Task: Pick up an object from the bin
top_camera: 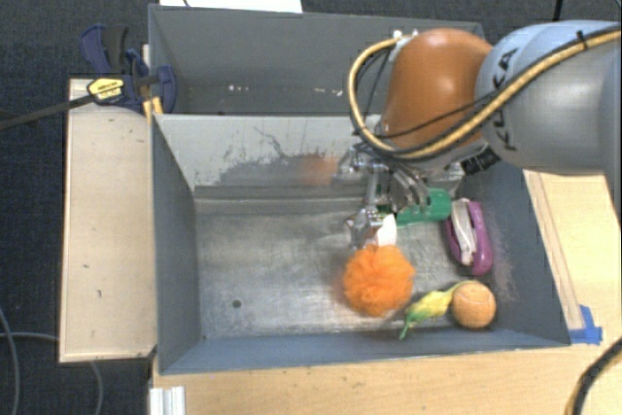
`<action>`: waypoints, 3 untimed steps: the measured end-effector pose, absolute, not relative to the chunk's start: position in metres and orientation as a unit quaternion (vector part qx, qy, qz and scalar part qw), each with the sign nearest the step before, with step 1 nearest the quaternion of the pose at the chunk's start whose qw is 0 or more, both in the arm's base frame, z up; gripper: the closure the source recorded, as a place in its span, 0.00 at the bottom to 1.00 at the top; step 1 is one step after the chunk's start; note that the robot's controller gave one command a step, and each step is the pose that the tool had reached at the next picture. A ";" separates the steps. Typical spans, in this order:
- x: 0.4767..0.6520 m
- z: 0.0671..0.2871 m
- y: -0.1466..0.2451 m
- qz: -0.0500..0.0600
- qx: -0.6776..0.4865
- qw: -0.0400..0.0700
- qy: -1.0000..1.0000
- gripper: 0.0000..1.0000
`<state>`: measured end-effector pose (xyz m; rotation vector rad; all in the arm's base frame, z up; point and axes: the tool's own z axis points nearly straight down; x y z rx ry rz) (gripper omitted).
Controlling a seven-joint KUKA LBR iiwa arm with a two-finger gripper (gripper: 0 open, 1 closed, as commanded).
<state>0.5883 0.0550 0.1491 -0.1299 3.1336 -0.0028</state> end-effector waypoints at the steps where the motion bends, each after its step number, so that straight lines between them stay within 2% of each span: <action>1: 0.594 0.078 0.061 0.001 0.102 0.002 0.995 0.00; 2: 0.592 0.081 0.061 0.001 0.103 0.002 0.995 1.00; 3: 0.592 0.081 0.061 0.001 0.103 0.002 0.995 1.00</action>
Offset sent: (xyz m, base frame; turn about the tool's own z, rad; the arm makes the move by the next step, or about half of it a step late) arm 0.0042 -0.0041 -0.0791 0.1240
